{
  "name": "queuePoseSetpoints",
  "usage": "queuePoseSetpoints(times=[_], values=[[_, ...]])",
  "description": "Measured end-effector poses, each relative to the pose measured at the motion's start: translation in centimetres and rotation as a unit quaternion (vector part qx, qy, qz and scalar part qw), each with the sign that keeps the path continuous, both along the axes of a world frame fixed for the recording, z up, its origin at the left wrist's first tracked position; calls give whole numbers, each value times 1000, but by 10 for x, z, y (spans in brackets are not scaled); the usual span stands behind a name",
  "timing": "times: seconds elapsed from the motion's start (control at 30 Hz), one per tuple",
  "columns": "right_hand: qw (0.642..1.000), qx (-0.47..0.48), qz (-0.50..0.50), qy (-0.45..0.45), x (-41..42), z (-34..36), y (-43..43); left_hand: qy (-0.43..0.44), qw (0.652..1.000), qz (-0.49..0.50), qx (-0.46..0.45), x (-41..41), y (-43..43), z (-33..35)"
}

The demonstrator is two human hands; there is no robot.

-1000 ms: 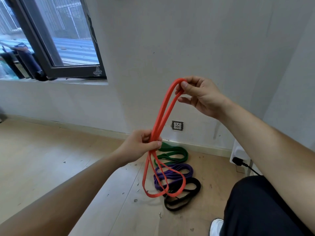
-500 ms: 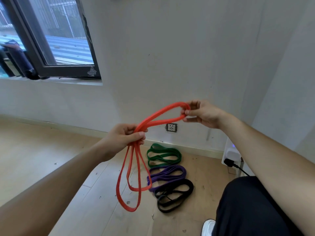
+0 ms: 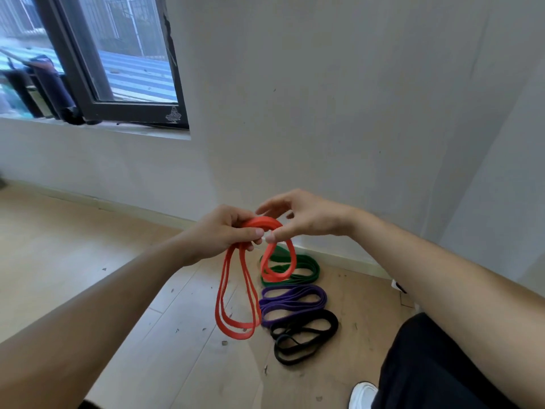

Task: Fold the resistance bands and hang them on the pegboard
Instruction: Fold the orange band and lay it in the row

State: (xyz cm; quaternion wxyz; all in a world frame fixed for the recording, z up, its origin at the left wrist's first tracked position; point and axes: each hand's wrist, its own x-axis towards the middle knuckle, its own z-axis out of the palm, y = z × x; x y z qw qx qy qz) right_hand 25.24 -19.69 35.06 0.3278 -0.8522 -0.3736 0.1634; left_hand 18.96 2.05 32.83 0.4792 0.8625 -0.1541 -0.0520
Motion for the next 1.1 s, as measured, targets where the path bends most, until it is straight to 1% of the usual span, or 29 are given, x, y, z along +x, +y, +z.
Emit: queuePoseSetpoints(times=[0.07,0.2,0.27,0.37,0.43,0.5,0.57,0.67,0.8,0.9,0.93,1.1], values=[[1000,-6,10,-11,-4,-6,12,-7,1000,2,1,0,2,1],[999,30,0,12,-2,-3,9,-22,1000,4,21,-1,9,2],[999,28,11,15,-2,2,5,-46,997,-4,60,-2,9,2],[1000,10,22,10,-4,9,3,-86,986,-16,144,0,7,-3],[1000,-3,25,9,-4,11,1,-91,982,-16,164,1,7,-7],[1000,-17,23,5,-4,11,-2,-95,982,-11,165,0,7,-9],[1000,-22,20,1,-3,10,-5,-98,983,-7,158,0,9,-9],[1000,0,17,24,-1,10,-10,-79,989,-3,128,0,13,-8],[997,65,8,47,-3,10,-14,-66,996,10,53,-1,11,-9],[993,112,-3,46,-3,12,-14,-22,1000,0,-11,-4,3,-11],[992,120,-5,42,-2,12,-14,-11,1000,0,-21,-5,-1,-12],[983,178,2,44,-1,19,-19,-14,998,29,-57,-4,-19,-20]])
